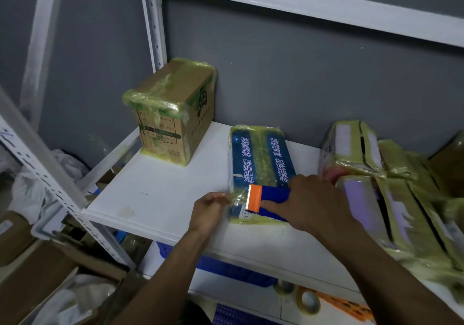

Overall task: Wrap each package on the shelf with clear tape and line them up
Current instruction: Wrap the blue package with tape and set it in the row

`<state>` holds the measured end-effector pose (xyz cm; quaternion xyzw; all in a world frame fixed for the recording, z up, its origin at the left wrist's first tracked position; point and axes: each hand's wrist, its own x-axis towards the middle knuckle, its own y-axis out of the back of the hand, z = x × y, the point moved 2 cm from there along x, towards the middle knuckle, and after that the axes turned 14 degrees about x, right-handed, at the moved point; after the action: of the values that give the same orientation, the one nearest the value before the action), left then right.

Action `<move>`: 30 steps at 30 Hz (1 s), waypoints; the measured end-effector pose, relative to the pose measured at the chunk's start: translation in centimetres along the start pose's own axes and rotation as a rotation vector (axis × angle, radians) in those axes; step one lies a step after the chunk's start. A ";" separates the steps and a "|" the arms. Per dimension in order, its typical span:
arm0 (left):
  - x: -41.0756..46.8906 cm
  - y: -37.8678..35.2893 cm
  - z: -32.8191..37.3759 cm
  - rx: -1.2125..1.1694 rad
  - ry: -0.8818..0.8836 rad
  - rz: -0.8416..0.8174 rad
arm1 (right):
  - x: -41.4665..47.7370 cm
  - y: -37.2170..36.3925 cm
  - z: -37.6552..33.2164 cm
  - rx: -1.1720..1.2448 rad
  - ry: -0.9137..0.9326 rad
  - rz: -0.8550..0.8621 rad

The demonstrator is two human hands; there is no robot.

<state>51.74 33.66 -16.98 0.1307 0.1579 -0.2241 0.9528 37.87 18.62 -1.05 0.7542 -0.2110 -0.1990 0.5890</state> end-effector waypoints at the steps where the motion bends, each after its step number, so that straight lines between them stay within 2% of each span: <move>1: 0.2 -0.1 -0.1 0.002 -0.007 -0.011 | 0.0 0.0 0.0 0.000 -0.003 -0.001; 3: 0.3 0.1 0.1 0.018 -0.046 0.041 | 0.2 0.1 0.1 0.001 -0.009 -0.008; 5: 0.2 0.7 0.2 0.085 -0.191 0.195 | 0.3 0.0 0.1 -0.018 -0.008 -0.013; 6: -0.1 0.7 0.4 0.098 -0.266 0.217 | 0.3 -0.1 0.1 -0.030 -0.006 -0.010; 7: -0.4 0.3 0.4 0.081 -0.317 0.174 | 0.3 -0.1 0.1 -0.037 -0.005 -0.007; 10: -1.8 -1.5 0.6 0.000 -0.347 -0.094 | 0.5 -0.2 0.2 -0.035 -0.005 0.005; 12: -2.3 -2.3 0.3 0.050 -0.375 -0.143 | 0.6 -0.1 0.5 -0.012 -0.008 0.008; 14: -2.3 -2.1 0.0 0.101 -0.408 -0.123 | 0.6 -0.2 0.7 0.006 0.000 0.010; 18: -1.3 -0.4 0.4 0.034 -0.531 -0.237 | 0.7 -0.4 1.0 0.009 0.010 0.023; 20: -0.6 0.6 1.4 0.137 -0.682 -0.268 | 0.7 -0.4 1.1 -0.002 0.007 0.023; 23: 0.7 1.0 2.7 0.510 -0.938 -0.195 | 0.6 -0.4 1.4 -0.011 0.010 0.029; 25: 1.2 1.3 3.3 0.621 -0.978 -0.146 | 0.4 -0.5 1.4 -0.002 0.016 0.024; 30: 1.4 1.7 3.7 0.729 -1.071 0.002 | 0.0 -0.4 1.4 0.057 0.015 0.025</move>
<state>54.65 33.44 -13.80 0.3162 -0.4255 -0.2967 0.7944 37.13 17.65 -1.79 0.7694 -0.2214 -0.1799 0.5715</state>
